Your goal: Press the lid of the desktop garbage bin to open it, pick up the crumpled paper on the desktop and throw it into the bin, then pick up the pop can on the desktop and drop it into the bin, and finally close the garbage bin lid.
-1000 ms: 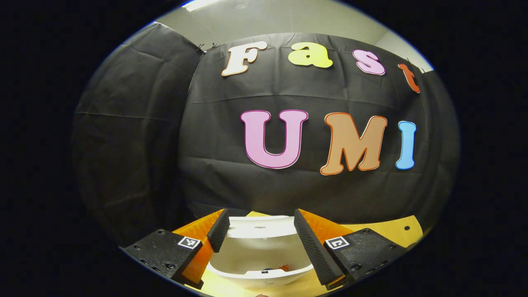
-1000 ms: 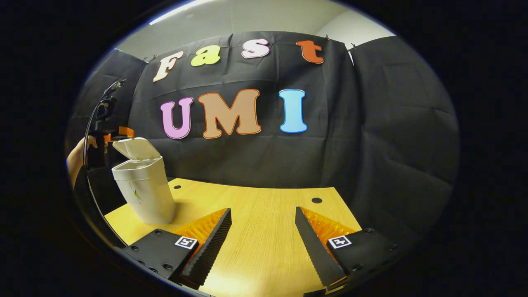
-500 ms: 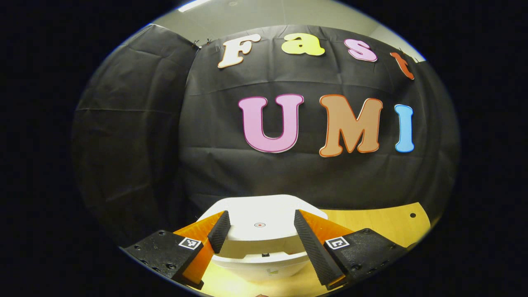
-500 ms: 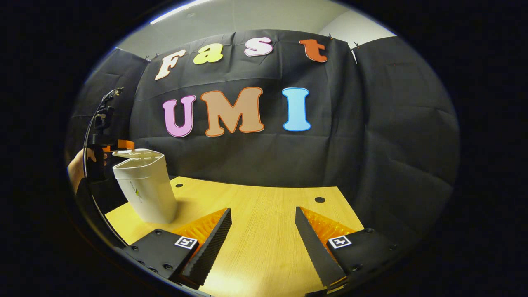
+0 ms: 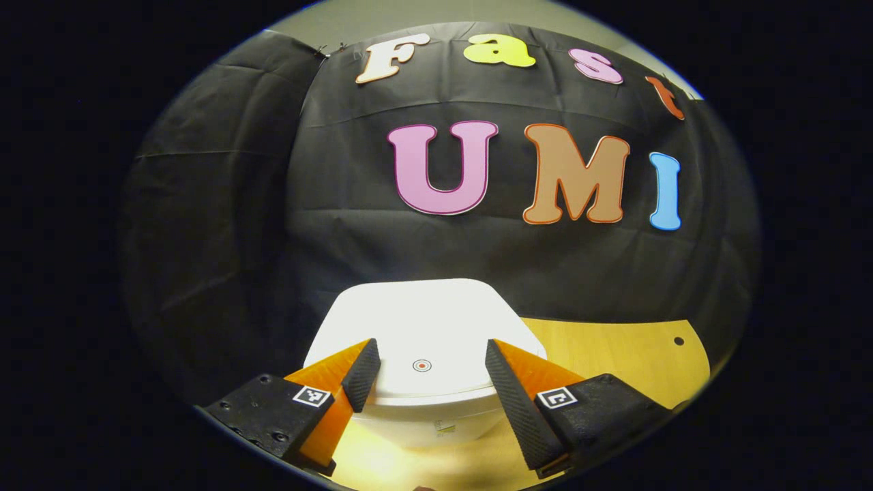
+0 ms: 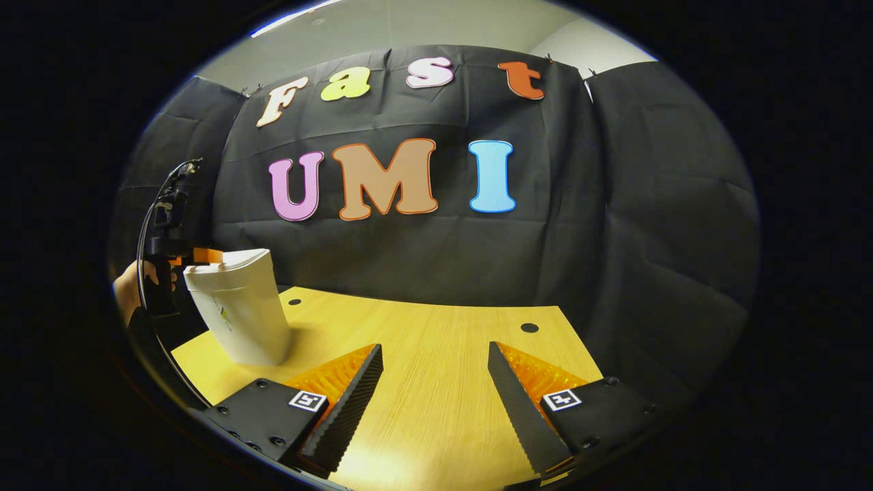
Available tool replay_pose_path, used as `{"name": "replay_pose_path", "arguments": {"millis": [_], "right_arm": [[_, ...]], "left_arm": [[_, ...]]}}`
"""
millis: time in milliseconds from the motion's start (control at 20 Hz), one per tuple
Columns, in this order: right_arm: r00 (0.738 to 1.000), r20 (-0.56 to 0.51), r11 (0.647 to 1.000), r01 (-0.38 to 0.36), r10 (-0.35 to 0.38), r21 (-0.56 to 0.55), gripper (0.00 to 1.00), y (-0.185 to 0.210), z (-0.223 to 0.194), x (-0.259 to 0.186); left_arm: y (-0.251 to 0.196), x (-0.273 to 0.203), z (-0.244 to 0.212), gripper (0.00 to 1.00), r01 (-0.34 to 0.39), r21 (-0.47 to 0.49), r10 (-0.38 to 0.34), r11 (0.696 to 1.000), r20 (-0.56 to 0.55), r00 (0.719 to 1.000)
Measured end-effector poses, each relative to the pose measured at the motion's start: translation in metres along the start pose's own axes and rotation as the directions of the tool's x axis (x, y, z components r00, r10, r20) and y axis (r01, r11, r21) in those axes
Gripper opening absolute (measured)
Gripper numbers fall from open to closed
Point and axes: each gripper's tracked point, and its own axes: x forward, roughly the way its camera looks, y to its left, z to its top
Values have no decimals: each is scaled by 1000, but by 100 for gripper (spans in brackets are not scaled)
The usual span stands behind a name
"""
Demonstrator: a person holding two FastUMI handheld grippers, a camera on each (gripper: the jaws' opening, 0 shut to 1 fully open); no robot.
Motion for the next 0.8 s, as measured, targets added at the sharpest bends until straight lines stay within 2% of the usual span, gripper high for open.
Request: {"name": "replay_pose_path", "arguments": {"millis": [50, 300, 400, 500, 650, 800], "right_arm": [[1000, 3, 1000, -3, 3, 0, 100, 1, -1, 0], [1000, 19, 1000, -25, 25, 5, 99, 9, 0, 0], [998, 50, 1000, -24, 24, -3, 99, 7, 13, -5], [995, 98, 1000, -13, 13, -5, 99, 2, 29, -11], [988, 154, 1000, 14, -15, 9, 98, -5, 51, -19], [978, 202, 999, 40, -45, 30, 99, -10, 66, -29]], "left_arm": [[-1, 3, -10, 93, 7, 29, -6, 1000, -25, 1000], [-6, 3, -2, 93, 42, 8, -42, 999, 52, 998], [-7, 2, 3, 93, 30, -2, -30, 1000, 74, 997], [-19, -9, 18, 94, 48, -7, -47, 999, 127, 991], [-54, -40, 53, 93, 115, 17, -116, 993, 259, 959], [-93, -77, 74, 93, 196, 39, -197, 980, 367, 909]]}}
